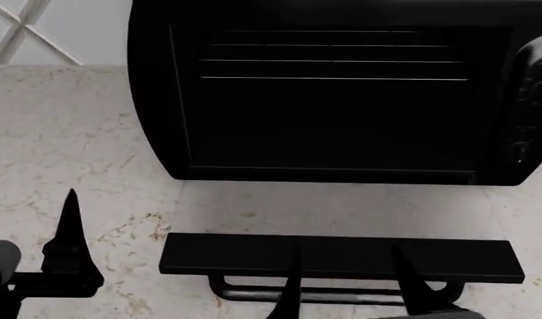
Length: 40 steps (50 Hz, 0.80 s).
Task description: Close the toaster oven door.
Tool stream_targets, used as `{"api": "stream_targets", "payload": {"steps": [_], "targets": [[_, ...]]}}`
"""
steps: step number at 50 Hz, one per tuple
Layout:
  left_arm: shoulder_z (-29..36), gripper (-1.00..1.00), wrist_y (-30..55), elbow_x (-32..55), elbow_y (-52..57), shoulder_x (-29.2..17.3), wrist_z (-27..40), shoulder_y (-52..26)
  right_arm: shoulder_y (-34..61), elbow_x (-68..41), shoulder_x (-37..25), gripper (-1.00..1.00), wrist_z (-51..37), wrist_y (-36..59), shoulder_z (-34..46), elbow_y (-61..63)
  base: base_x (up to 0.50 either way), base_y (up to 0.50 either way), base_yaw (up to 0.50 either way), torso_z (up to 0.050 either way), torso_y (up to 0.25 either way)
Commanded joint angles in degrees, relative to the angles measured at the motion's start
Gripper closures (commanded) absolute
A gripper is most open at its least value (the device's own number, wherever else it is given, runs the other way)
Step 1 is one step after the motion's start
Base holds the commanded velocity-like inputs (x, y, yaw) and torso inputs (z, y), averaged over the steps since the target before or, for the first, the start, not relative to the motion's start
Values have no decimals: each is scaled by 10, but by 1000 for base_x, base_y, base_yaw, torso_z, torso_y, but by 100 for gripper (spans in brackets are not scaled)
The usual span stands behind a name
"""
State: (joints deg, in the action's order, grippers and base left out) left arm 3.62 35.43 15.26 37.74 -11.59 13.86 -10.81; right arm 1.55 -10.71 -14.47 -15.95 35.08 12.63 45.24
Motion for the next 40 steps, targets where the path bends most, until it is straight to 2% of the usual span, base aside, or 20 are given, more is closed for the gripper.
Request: {"api": "stream_targets", "payload": {"steps": [1, 10, 23, 40], "targets": [[-2, -100, -3, 3, -3, -3, 5, 0, -93, -22, -11, -100, -10, 9, -11, 60, 0, 0, 0, 0, 0], [0, -100, -5, 3, -2, -5, 10, 2, -118, -48, -3, -100, -3, -5, -32, -5, 0, 0, 0, 0, 0], [4, -100, -10, 4, -3, -8, 14, 5, -55, -35, 8, -100, 5, -20, -14, -125, 0, 0, 0, 0, 0], [6, -100, -14, 9, -2, -13, 18, 9, -15, -24, 16, -100, 14, -44, 11, -214, 0, 0, 0, 0, 0]]}}
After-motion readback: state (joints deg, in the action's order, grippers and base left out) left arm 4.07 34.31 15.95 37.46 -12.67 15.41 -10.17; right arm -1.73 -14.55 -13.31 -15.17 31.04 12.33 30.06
